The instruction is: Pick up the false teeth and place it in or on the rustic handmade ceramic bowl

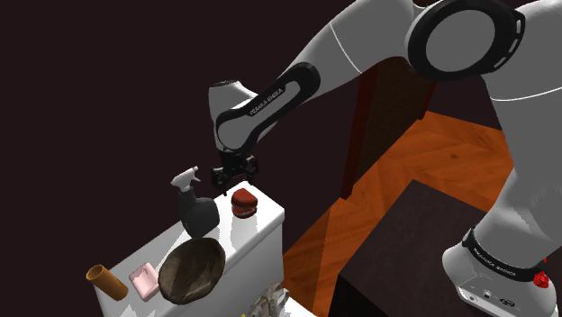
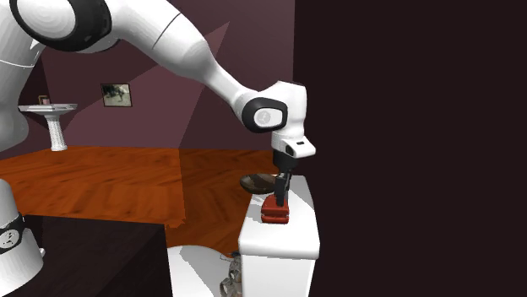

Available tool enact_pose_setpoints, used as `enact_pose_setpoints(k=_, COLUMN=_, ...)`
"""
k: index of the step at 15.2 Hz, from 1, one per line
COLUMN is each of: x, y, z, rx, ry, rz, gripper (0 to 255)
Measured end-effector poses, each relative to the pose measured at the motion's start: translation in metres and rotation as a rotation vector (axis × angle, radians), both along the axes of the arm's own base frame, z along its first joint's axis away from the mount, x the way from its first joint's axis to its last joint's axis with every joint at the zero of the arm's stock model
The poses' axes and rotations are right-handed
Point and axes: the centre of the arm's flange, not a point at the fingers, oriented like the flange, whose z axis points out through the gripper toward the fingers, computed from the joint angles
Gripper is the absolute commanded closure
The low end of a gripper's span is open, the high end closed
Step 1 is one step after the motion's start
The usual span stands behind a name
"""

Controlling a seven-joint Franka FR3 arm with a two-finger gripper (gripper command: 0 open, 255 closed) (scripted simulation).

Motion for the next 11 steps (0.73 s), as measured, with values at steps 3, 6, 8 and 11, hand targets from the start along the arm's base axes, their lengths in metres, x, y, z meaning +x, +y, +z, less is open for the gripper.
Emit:
enact_pose_setpoints(k=3, x=0.000, y=0.003, z=-0.015, rx=0.000, ry=0.000, rz=0.000, gripper=0)
enact_pose_setpoints(k=6, x=-0.001, y=0.003, z=-0.028, rx=0.000, ry=0.000, rz=0.000, gripper=0)
enact_pose_setpoints(k=8, x=-0.001, y=0.003, z=-0.029, rx=0.000, ry=0.000, rz=0.000, gripper=0)
enact_pose_setpoints(k=11, x=-0.001, y=0.003, z=-0.029, rx=0.000, ry=0.000, rz=0.000, gripper=0)
